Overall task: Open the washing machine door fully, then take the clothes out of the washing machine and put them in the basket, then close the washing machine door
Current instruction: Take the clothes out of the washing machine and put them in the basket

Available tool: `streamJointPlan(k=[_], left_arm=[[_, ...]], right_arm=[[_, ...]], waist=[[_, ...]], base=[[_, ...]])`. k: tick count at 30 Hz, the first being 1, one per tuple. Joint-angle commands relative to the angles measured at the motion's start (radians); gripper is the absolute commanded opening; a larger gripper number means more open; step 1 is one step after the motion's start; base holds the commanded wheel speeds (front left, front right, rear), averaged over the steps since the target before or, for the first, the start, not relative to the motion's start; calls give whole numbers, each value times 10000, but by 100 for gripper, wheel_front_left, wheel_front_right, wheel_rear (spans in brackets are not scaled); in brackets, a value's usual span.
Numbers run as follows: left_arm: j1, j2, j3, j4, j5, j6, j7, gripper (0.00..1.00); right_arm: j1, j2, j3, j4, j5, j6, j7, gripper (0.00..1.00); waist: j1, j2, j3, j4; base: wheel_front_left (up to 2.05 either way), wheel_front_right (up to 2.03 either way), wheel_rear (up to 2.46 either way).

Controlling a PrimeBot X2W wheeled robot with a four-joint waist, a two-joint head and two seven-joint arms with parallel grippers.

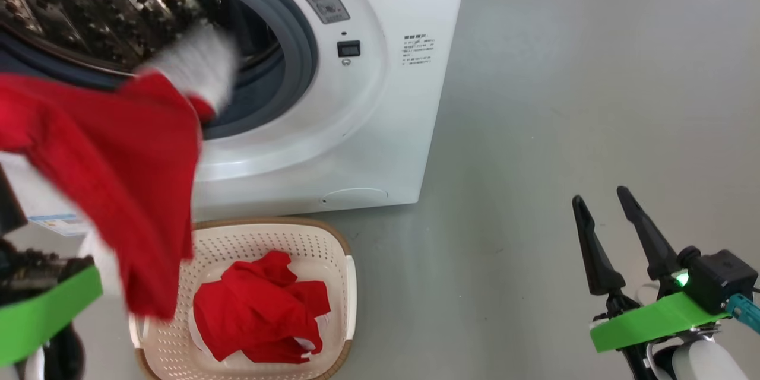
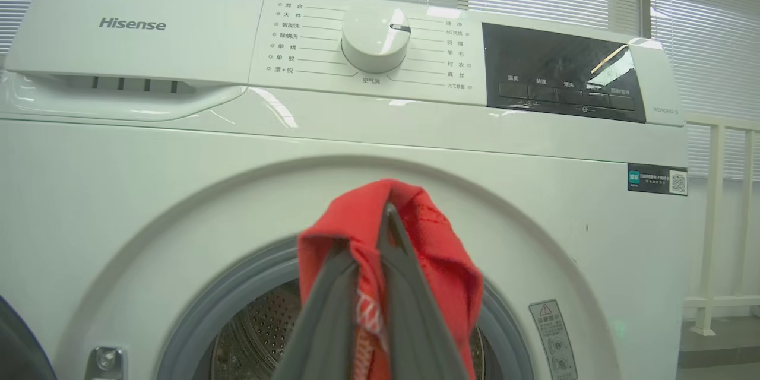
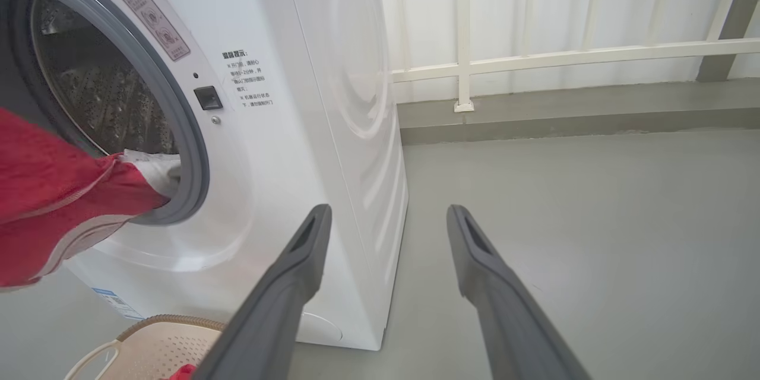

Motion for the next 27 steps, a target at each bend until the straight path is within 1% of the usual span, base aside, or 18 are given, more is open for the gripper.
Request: streamJointPlan(k=[1, 7, 13, 19, 27], left_arm=[[247, 178, 334, -504, 52, -54, -45, 0], [763, 171, 313, -742, -127, -24, -45, 0], [1291, 170, -96, -271, -56, 56, -45, 0], [1801, 169, -732, 999, -209, 351, -45, 0], [1832, 169, -1178, 3450, -211, 338, -45, 0]], right_arm=[[92, -144, 228, -195, -18, 63, -65, 100], [202, -157, 239, -207, -2, 63, -65, 100], [212, -163, 291, -234, 11, 63, -65, 100], [148, -149, 330, -267, 24, 63, -65, 100], [-69, -136, 333, -341, 21, 63, -65, 100]], waist=[[0, 0, -94, 16], [0, 0, -194, 19], [0, 0, -160, -11], [0, 0, 40, -70], [0, 0, 533, -199]], base=[[0, 0, 0], [0, 0, 0], [0, 0, 0], [0, 0, 0], [0, 0, 0]])
